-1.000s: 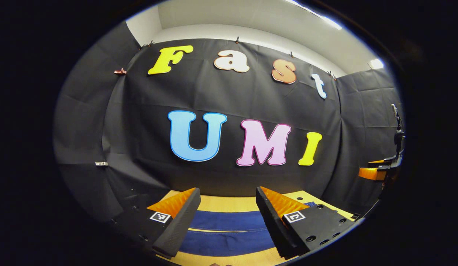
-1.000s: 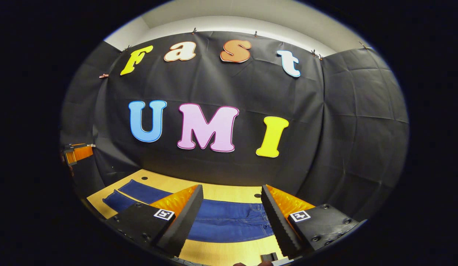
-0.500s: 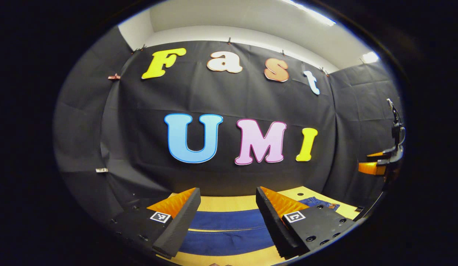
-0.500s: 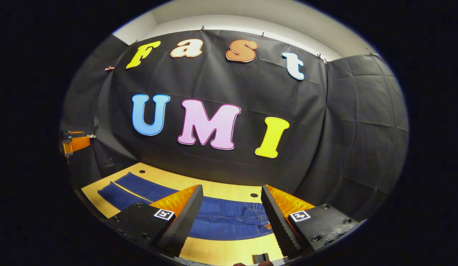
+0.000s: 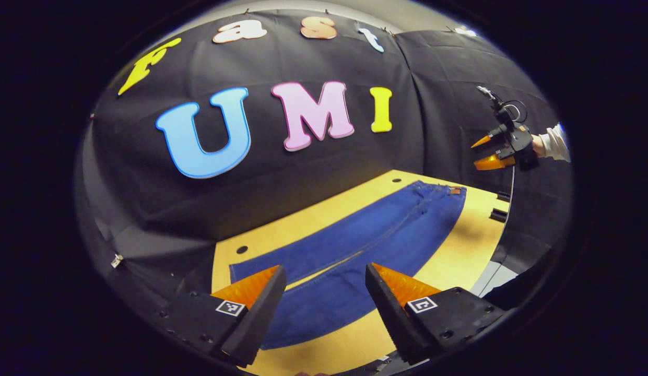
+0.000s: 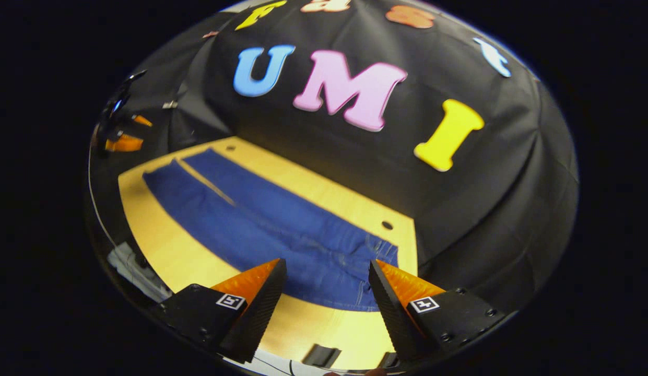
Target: Grasp the waist and the cuffs of the jeans and fold them to make the two legs overlap; first hold the waist and fold one-third of the jeans toward the cuffs, then hold the cuffs and fold the remaining one-third in the same direction to finish folding.
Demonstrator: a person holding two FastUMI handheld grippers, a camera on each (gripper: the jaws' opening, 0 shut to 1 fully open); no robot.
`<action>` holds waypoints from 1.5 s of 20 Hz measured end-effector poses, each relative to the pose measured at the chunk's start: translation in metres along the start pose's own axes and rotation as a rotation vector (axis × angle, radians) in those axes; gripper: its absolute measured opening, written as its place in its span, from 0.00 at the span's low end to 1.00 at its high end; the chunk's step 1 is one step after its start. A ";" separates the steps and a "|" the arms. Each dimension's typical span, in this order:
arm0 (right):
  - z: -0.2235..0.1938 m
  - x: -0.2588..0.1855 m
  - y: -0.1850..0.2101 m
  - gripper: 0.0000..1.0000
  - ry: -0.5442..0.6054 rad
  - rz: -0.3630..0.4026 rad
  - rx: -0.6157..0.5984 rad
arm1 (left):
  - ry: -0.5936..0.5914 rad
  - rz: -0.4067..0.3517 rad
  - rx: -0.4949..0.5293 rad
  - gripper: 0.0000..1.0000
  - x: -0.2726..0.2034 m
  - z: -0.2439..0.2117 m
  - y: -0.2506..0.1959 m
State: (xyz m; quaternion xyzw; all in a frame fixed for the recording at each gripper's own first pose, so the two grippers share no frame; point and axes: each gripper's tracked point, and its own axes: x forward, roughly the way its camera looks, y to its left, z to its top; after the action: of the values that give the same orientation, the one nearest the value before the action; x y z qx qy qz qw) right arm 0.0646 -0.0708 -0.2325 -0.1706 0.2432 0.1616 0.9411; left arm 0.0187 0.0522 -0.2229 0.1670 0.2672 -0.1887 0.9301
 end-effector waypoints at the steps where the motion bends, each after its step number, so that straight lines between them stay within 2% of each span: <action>1: -0.023 0.018 0.002 0.98 0.060 0.049 -0.028 | 0.058 -0.037 0.015 0.97 0.014 -0.021 -0.002; 5: -0.102 0.085 -0.003 0.98 0.349 0.217 -0.293 | 0.302 -0.145 0.207 0.97 0.039 -0.090 0.015; 6: -0.118 0.098 -0.004 0.98 0.403 0.268 -0.323 | 0.356 -0.171 0.232 0.97 0.043 -0.104 0.016; 9: -0.150 0.121 -0.008 0.99 0.528 0.371 -0.319 | 0.512 -0.273 0.273 0.98 0.048 -0.136 0.017; 11: -0.164 0.126 -0.012 0.98 0.591 0.421 -0.306 | 0.618 -0.345 0.355 0.97 0.043 -0.159 0.018; 13: -0.167 0.131 -0.012 1.00 0.618 0.426 -0.243 | 0.712 -0.392 0.402 0.97 0.044 -0.183 0.013; 14: -0.168 0.132 -0.011 0.92 0.640 0.437 -0.217 | 0.747 -0.405 0.411 0.98 0.048 -0.194 0.014; 15: -0.169 0.133 -0.009 0.91 0.656 0.447 -0.196 | 0.801 -0.419 0.405 0.98 0.046 -0.203 0.013; 16: -0.170 0.132 -0.009 0.89 0.673 0.449 -0.179 | 0.805 -0.447 0.366 0.97 0.046 -0.195 0.010; 18: -0.170 0.135 -0.010 0.84 0.681 0.440 -0.169 | 0.835 -0.435 0.315 0.87 0.046 -0.203 0.016; 19: -0.169 0.136 -0.012 0.79 0.685 0.432 -0.160 | 0.820 -0.435 0.315 0.87 0.047 -0.202 0.019; 20: -0.167 0.138 -0.015 0.72 0.678 0.416 -0.150 | 0.810 -0.432 0.319 0.83 0.051 -0.204 0.023; 21: -0.161 0.148 -0.020 0.51 0.639 0.383 -0.120 | 0.808 -0.428 0.314 0.66 0.050 -0.201 0.025; 22: -0.165 0.148 -0.022 0.31 0.647 0.365 -0.086 | 0.784 -0.420 0.336 0.56 0.056 -0.200 0.033; 23: -0.164 0.147 -0.022 0.10 0.645 0.355 -0.057 | 0.792 -0.429 0.319 0.31 0.059 -0.204 0.032; 24: -0.165 0.146 -0.022 0.10 0.648 0.349 -0.045 | 0.802 -0.421 0.298 0.06 0.063 -0.200 0.029; 27: -0.157 0.140 -0.027 0.10 0.634 0.330 -0.025 | 0.775 -0.398 0.270 0.06 0.059 -0.187 0.036; 30: -0.131 0.132 -0.037 0.10 0.548 0.293 0.031 | 0.744 -0.405 0.239 0.06 0.052 -0.168 0.043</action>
State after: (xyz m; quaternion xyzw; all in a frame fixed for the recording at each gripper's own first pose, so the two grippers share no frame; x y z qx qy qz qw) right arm 0.1358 -0.1268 -0.3988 -0.1566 0.5125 0.2397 0.8096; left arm 0.0053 0.1451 -0.3779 0.2742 0.5877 -0.3239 0.6889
